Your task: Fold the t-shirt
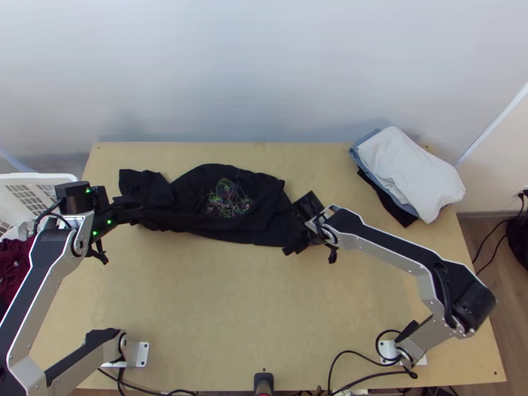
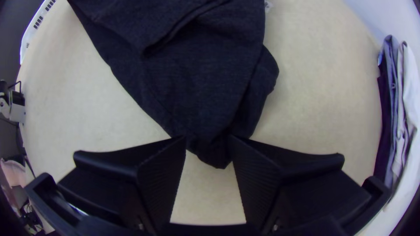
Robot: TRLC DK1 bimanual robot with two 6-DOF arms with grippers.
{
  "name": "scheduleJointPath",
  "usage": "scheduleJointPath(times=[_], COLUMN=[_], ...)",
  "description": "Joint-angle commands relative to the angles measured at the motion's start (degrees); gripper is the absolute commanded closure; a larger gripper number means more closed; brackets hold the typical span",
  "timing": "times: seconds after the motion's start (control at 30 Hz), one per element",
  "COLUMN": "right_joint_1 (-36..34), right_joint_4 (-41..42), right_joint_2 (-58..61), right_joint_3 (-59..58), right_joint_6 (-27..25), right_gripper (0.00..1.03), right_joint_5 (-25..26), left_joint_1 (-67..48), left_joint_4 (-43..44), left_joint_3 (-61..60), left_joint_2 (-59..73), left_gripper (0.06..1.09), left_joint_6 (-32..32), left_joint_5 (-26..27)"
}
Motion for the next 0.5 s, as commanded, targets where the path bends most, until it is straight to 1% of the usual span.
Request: scheduleJointPath(times=[0.0,0.2,0.23,0.27,0.3,0.33,0.37,0.47], right_joint_1=[0.36,0.10,0.01,-0.08,-0.26,-0.34,-0.34,-0.43], right_joint_4=[0.33,0.59,0.94,1.64,2.96,4.19,4.90,5.78], right_joint_2=[2.47,4.22,4.31,4.22,3.87,3.34,2.82,1.32], right_joint_3=[1.28,1.19,1.01,0.84,0.31,-0.30,-0.74,-1.45], right_joint_6=[-1.08,-1.08,-1.08,-1.17,-1.26,-1.78,-2.22,-3.10], right_gripper=[0.57,0.58,0.59,0.72,0.89,0.92,1.00,1.00], right_joint_5=[0.52,0.61,0.61,0.61,0.61,0.52,0.61,0.61], left_joint_1=[-0.37,-0.28,-0.19,-0.19,-0.19,-0.19,-0.19,-0.19], left_joint_4=[0.67,0.67,0.67,0.67,0.67,0.67,0.67,0.67], left_joint_3=[1.70,1.79,1.88,1.79,1.79,1.79,1.88,2.49], left_joint_2=[0.72,0.72,0.72,0.72,0.81,0.89,0.89,1.16], left_gripper=[1.05,1.05,1.05,1.05,1.05,1.05,1.05,1.05], left_joint_6=[-0.91,-0.82,-0.82,-0.82,-0.82,-0.82,-0.82,-0.82], left_joint_5=[-0.43,-0.43,-0.43,-0.43,-0.43,-0.43,-0.43,-0.43])
